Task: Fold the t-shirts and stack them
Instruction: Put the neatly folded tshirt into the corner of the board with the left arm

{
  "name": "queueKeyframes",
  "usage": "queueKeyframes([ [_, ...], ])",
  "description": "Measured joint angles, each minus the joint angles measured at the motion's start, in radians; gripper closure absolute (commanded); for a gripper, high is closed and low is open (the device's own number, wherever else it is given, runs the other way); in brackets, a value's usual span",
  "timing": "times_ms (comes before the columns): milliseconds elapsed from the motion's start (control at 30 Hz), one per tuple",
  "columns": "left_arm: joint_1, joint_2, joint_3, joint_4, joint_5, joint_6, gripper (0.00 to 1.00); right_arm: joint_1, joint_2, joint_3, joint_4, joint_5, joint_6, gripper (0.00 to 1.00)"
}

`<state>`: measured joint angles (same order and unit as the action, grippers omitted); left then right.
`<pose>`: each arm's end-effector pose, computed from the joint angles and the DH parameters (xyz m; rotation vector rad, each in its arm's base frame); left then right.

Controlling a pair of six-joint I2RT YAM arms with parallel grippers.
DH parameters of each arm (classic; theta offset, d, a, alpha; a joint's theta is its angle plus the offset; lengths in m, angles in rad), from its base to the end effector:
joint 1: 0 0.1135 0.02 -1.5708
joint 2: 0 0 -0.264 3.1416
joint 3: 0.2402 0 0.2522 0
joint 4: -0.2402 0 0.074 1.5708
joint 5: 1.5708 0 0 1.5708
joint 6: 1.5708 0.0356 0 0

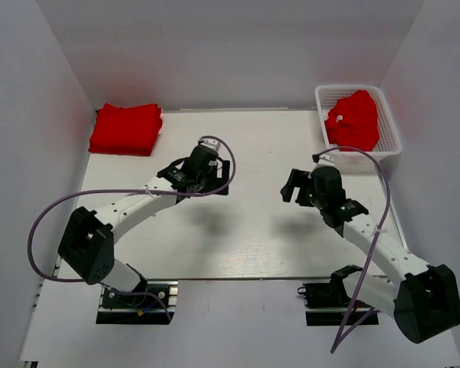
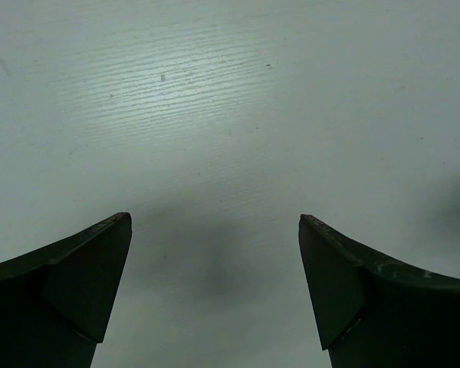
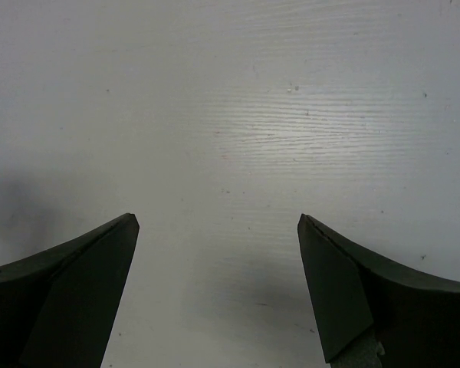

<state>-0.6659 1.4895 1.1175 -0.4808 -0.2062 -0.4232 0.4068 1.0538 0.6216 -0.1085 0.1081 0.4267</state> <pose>0.2563 -0.1921 0.2615 0.1992 2.4072 -0.2556 0.2135 0.0878 0.2386 0.0865 2.1299 0.3828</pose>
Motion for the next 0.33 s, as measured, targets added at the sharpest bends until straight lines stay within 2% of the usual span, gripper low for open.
queueKeyframes([
  [167,-0.041,-0.002,-0.003,-0.01,-0.078,-0.016,0.0,0.0,-0.089,-0.065,-0.003,-0.008,0.025,0.1],
  [333,-0.069,-0.002,-0.003,-0.021,-0.129,-0.031,0.0,0.0,-0.112,-0.065,-0.002,-0.007,0.027,0.1],
])
